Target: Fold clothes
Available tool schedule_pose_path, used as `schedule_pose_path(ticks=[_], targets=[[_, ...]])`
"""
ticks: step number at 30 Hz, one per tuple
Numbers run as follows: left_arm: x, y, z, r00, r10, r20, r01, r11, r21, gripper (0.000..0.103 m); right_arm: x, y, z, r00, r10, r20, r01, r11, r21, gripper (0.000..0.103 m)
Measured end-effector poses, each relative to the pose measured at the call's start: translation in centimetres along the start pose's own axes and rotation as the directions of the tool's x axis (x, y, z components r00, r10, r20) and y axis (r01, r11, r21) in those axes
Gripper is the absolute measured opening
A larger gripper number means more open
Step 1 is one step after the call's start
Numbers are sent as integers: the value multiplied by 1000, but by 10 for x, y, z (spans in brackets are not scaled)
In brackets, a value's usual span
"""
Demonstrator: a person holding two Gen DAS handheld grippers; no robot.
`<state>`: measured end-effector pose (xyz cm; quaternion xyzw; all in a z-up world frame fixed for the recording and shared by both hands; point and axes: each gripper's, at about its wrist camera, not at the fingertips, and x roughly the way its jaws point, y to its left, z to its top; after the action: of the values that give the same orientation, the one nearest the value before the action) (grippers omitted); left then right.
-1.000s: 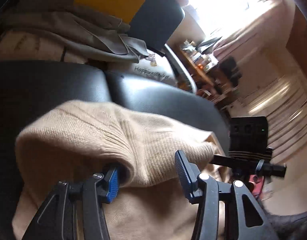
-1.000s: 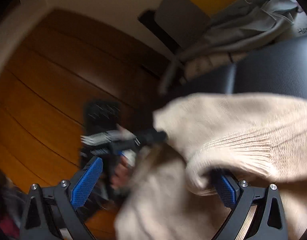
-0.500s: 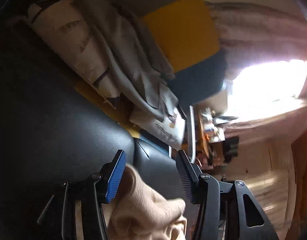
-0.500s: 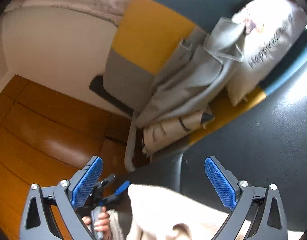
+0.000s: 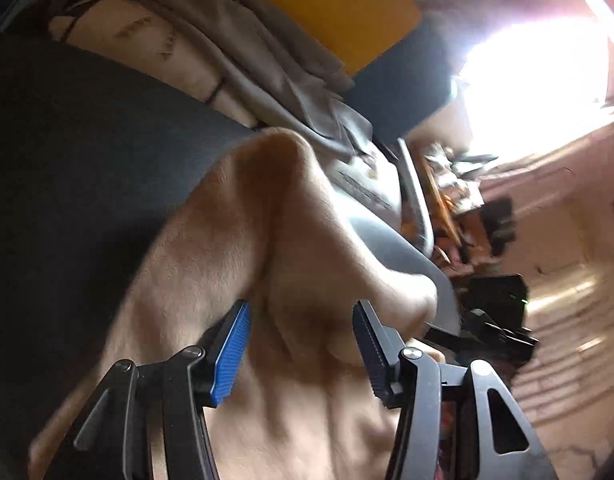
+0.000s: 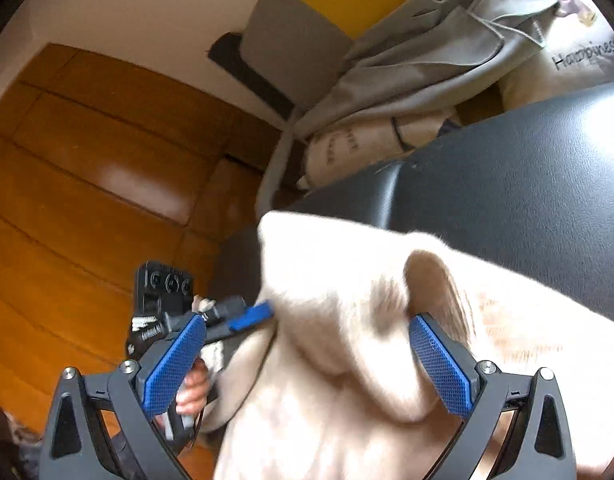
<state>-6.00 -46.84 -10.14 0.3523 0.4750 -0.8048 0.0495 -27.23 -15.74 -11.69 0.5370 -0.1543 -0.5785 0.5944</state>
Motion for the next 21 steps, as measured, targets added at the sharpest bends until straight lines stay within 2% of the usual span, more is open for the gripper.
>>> schedule_pose_path(ticks=[2,4,6,8,10,11,12,14,17,19,21], targets=[[12,0,13,999,-51,-2,51,999,-14,55,12,-4,8,995,90,-33,-89,995,48,103],[27,-2,31,986,-161,-29,160,986,-53,56,22,-6,17,980,196,-48,-190,977,100,103],[40,-3,52,959,-280,-42,274,955,-116,56,21,-7,33,966,260,20,-260,958,124,103],[38,-1,76,917,-400,12,395,899,-188,57,14,-10,52,947,298,121,-314,938,150,103],[25,12,88,910,-398,116,415,869,-269,58,-6,-22,75,922,267,281,-327,924,196,103],[17,18,91,910,-387,151,415,860,-296,58,-14,-28,83,916,229,330,-309,926,217,103],[7,21,90,920,-356,163,390,875,-288,58,-23,-34,88,914,175,365,-276,930,245,103],[-15,25,86,942,-286,178,325,911,-255,58,-37,-40,91,921,121,370,-230,936,266,103],[-41,18,57,958,-227,175,258,950,-177,59,-54,-30,78,939,76,336,-152,966,208,103],[-50,6,26,967,-205,148,221,970,-99,59,-62,-18,65,950,47,309,-100,983,156,103],[-51,-3,-3,980,-164,114,170,984,-44,59,-54,-6,47,972,-6,235,-19,994,104,103]])
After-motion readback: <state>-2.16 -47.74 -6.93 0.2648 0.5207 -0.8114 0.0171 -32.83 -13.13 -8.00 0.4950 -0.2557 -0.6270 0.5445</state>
